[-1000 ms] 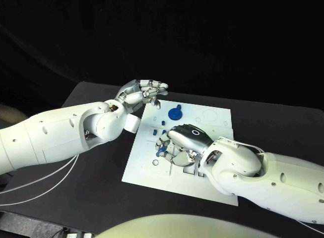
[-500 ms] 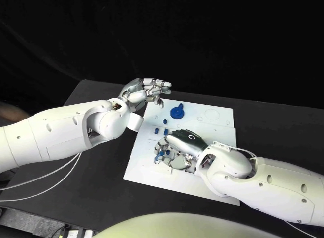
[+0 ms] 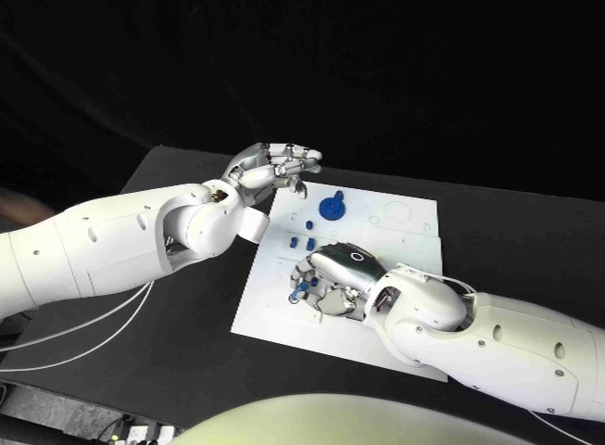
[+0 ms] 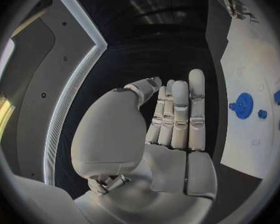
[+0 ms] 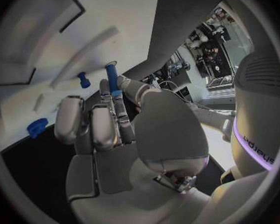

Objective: Assemble the parts on the task board

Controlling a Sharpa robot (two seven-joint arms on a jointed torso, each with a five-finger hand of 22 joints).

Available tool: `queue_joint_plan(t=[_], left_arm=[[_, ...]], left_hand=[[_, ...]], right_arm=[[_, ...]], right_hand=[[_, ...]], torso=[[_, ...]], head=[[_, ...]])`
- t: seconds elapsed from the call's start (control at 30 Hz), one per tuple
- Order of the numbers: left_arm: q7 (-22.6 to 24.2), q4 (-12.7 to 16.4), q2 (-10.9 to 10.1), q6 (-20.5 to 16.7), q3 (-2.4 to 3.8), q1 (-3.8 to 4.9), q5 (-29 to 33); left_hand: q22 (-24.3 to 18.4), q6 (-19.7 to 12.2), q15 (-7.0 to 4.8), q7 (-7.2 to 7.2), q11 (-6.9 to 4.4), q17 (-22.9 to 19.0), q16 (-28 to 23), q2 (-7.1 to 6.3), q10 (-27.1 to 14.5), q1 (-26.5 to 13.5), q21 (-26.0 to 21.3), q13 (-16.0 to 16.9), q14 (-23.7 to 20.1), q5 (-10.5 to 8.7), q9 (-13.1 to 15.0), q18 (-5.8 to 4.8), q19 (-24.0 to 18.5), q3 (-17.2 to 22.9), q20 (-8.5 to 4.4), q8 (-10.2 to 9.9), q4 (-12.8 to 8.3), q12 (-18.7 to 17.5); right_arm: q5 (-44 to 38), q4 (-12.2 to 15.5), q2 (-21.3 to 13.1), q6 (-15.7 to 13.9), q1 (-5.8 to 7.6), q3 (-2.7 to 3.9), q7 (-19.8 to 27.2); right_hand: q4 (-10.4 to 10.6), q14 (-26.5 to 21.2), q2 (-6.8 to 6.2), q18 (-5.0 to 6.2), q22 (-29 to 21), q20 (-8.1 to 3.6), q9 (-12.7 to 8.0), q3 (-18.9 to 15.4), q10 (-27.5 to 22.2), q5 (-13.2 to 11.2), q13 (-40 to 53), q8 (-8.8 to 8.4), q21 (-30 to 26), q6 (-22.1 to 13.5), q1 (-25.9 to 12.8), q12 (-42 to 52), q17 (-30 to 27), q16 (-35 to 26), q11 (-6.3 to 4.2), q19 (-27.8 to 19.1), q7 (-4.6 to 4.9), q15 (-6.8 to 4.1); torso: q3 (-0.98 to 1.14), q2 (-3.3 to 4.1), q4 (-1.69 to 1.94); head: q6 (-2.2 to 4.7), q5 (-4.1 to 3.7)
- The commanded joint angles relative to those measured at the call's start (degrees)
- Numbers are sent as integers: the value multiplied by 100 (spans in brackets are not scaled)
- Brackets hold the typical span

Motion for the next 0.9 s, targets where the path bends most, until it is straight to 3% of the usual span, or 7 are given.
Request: queue_joint_plan(t=[0.03,0.17,0.4,0.9], left_arm=[[51,2,15,32,3,4,-19],[47,-15,32,42,3,3,-21],[47,-27,43,49,3,3,-22],[27,-31,43,58,2,3,-23]], left_hand=[[-7,-5,-1,21,-8,-7,35,58,-14,3,-11,4,40,7,-5,36,40,-6,-8,-18,-12,-26],[-7,-5,-1,21,-8,-7,35,58,-14,3,-11,4,40,7,-5,36,40,-6,-8,-18,-12,-26],[-7,-5,-1,21,-8,-7,35,58,-14,3,-11,4,40,7,-5,36,40,-6,-8,-18,-12,-26],[-7,-5,-1,21,-8,-7,35,58,-14,3,-11,4,40,7,-5,36,40,-6,-8,-18,-12,-26]], right_arm=[[-170,-6,17,268,-11,-6,-31],[-187,-8,22,318,-12,-9,-36],[-257,-48,56,379,-16,-18,-100],[-471,-76,167,419,-31,-39,-266]], right_hand=[[-100,1,44,-77,20,14,6,90,120,28,9,10,-15,-14,70,16,-15,6,-154,13,34,-13],[-100,1,44,-77,20,14,6,90,120,28,9,10,-15,-14,70,16,-15,6,-154,13,34,-13],[-101,3,54,-80,30,16,9,96,121,28,12,15,-3,-15,66,15,-5,11,-152,20,35,-10],[-113,5,-30,-82,51,35,7,50,49,29,21,-11,8,-124,-53,-27,-1,19,-123,22,63,13]], torso=[[-1,-1,-4],[-4,4,-12],[9,-2,-9],[0,-5,-5]], head=[[-2,-6],[2,-16],[1,-23],[-4,-42]])
